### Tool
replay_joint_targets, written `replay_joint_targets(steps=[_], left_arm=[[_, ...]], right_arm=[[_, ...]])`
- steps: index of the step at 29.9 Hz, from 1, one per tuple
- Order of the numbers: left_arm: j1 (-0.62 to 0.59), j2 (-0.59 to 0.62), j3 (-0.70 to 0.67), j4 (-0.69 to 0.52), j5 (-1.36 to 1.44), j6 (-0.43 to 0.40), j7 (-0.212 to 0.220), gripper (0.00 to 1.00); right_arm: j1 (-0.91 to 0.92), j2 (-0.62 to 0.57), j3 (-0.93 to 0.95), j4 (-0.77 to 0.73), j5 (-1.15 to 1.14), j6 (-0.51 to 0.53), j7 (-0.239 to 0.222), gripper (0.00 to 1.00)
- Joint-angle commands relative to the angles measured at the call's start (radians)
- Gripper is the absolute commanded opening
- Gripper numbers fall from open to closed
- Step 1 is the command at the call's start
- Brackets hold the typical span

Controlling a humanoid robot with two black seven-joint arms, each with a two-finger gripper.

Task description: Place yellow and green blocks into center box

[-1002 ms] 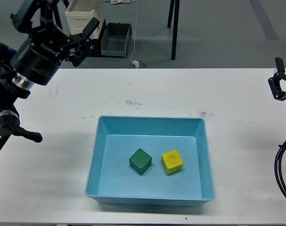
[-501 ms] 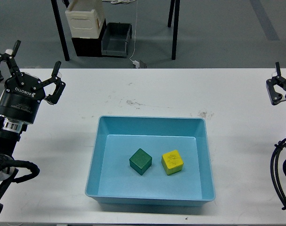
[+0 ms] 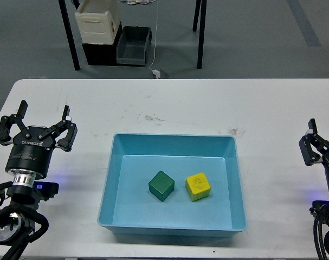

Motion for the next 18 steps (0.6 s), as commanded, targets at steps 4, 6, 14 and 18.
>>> replay_joint_targets(steps=[4,6,14,18], left_arm=[[0.056,0.000,0.013,0.001,-0.001,-0.043,0.002,1.00],[0.072,0.003,0.014,0.003,0.001,-0.048,0.003,1.00],[0.078,0.005,0.016,0.006,0.004,-0.043,0.005,1.00],[0.079,0.002,0.016,0.006,0.004,-0.045,0.000,1.00]], right_arm=[[-0.034,0.000,0.000,-0.004,0.002,0.010,0.012,1.00],[-0.041,0.000,-0.004,-0.004,-0.002,0.013,0.012,1.00],[-0.049,0.000,-0.007,-0.009,-0.005,0.074,0.014,1.00],[-0.046,0.000,-0.009,-0.012,-0.006,0.073,0.014,1.00]])
